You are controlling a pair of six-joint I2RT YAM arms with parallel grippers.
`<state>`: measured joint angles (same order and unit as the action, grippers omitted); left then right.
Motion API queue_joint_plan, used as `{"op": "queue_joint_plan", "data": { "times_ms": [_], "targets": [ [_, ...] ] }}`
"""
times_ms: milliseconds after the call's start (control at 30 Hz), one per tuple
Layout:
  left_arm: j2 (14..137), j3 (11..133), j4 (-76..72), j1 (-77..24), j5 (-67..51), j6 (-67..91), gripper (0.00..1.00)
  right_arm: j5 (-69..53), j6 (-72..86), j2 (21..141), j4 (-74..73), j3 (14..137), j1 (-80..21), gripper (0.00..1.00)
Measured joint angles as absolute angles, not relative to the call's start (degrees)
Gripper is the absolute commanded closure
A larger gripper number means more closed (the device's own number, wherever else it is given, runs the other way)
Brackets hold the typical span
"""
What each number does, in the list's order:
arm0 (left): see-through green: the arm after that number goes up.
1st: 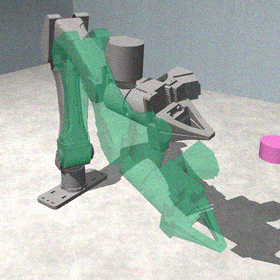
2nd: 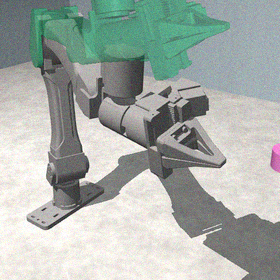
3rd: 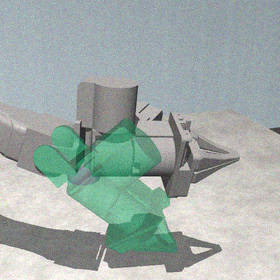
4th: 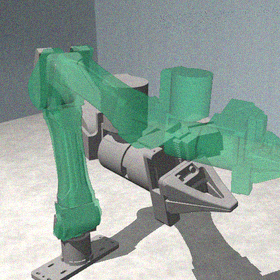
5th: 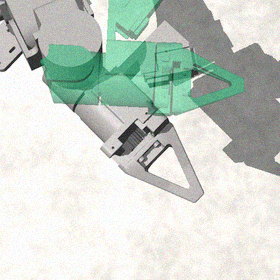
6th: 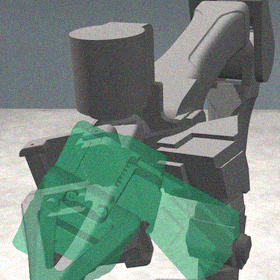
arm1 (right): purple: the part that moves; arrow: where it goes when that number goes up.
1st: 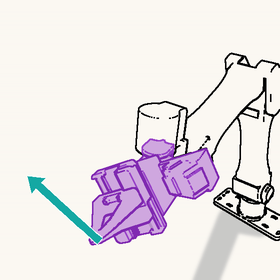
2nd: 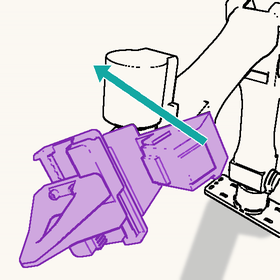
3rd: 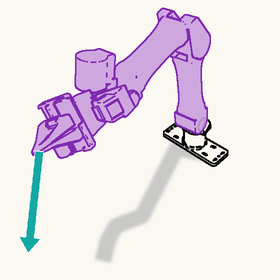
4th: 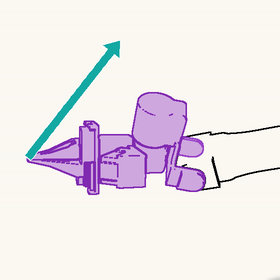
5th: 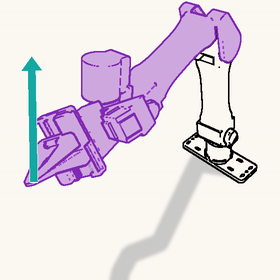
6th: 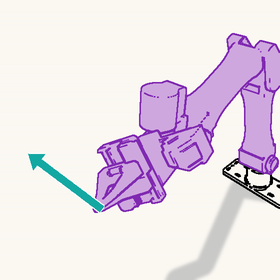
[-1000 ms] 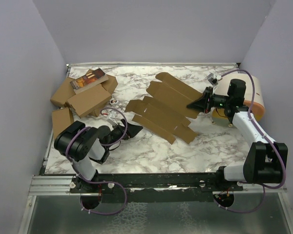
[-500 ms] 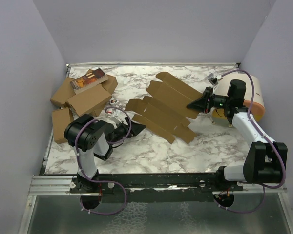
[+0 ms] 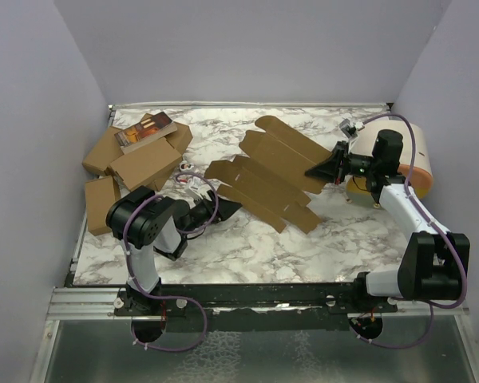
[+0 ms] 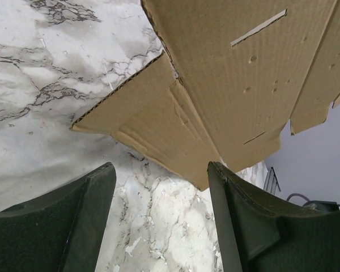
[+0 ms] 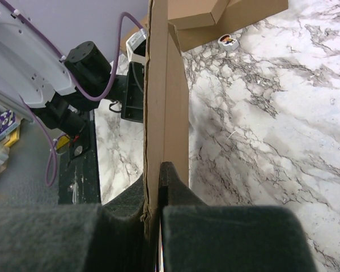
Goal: Fold the paper box
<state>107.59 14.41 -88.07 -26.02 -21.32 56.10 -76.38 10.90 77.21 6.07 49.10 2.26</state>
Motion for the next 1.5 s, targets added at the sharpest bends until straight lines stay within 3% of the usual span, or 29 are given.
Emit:
{"op": "queue_joint_plan", "data": {
  "times_ms": [633,867,1033,1267,1500],
  "targets": [
    [105.7,16.6,-88.0,-27.2,-19.7,53.5,0.28,-77.8,14.5,75.3,8.6,48.4,2.6,0.99],
    [92.2,10.5,-88.1,-26.1,-21.0,48.6,0.26,-77.9,8.1,74.2,-1.1,57.1,2.7,0.99],
    [83.9,6.7,-88.2,-17.2,-25.6,50.3,0.28,-77.9,-0.5,74.0,-13.3,67.5,2.7,0.99],
    [82.8,6.3,-88.2,-7.6,-30.2,57.7,0.51,-77.9,-8.2,72.8,-25.3,78.3,2.7,0.99],
    [87.2,14.2,-88.1,-3.6,-32.4,64.9,0.48,-79.8,-10.3,72.3,-30.9,82.0,2.7,0.99]
  ]
}}
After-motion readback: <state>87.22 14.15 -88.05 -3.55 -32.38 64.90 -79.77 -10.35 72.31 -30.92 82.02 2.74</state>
